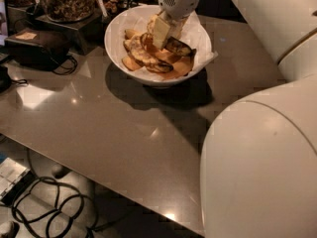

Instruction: Pick banana from white bowl

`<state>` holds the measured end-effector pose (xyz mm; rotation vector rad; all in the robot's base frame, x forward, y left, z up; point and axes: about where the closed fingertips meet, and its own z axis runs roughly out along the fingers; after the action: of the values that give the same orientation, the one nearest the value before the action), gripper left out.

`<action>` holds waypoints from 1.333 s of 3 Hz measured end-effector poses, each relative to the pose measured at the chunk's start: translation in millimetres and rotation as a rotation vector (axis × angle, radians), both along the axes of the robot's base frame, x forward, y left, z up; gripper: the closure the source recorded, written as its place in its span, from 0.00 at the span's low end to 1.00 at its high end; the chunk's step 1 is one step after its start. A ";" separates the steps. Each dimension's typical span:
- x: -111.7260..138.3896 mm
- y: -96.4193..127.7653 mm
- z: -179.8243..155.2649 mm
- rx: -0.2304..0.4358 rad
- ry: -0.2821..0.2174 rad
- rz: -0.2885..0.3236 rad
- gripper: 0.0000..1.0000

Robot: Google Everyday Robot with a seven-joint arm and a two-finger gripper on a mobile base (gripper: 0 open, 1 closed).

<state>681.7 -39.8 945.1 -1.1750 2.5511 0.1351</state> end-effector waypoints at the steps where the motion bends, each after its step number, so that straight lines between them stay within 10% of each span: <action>1: -8.4 5.9 13.2 -0.020 -0.024 0.035 1.00; 3: -75.1 39.6 44.4 0.004 -0.027 0.199 1.00; 4: -70.1 40.6 44.7 0.008 -0.041 0.191 1.00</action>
Offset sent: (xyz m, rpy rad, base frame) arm -0.1071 0.0328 0.0628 -0.0434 -0.0274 0.1936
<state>611.6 0.8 989.8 -1.4019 2.3979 0.1643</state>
